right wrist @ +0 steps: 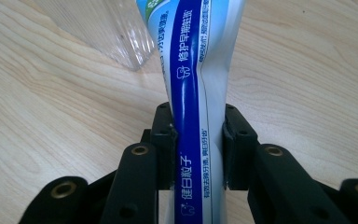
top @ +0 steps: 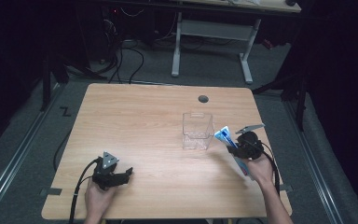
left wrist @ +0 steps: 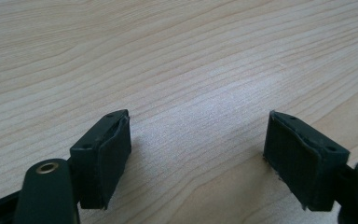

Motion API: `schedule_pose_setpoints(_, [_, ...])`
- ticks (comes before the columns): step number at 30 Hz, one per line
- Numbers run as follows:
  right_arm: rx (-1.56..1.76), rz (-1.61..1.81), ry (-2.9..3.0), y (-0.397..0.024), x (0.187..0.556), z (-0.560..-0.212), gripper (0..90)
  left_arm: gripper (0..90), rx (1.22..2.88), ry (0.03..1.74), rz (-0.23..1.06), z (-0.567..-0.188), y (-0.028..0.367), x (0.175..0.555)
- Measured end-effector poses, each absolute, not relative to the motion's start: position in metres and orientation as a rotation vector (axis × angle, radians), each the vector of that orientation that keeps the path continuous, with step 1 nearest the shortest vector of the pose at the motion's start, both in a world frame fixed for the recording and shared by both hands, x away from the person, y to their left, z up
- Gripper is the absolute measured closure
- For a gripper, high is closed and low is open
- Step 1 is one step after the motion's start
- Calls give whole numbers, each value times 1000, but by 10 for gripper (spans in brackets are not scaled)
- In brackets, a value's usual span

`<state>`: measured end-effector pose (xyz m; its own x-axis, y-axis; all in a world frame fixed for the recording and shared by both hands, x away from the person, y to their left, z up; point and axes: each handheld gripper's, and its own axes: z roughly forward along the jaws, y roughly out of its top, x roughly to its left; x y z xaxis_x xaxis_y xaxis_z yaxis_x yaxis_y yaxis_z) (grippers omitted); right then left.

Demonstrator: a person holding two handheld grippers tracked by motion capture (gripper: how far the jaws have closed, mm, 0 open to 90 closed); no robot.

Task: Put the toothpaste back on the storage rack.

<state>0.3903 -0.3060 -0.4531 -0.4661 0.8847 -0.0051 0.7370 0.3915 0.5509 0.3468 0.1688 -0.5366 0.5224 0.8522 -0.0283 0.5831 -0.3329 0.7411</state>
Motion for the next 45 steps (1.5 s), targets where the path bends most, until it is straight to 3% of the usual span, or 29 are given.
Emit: schedule_pose_setpoints(45, [1282, 1059, 2227, -303, 378, -405, 700, 234, 2049, 1164, 488, -537, 168, 347])
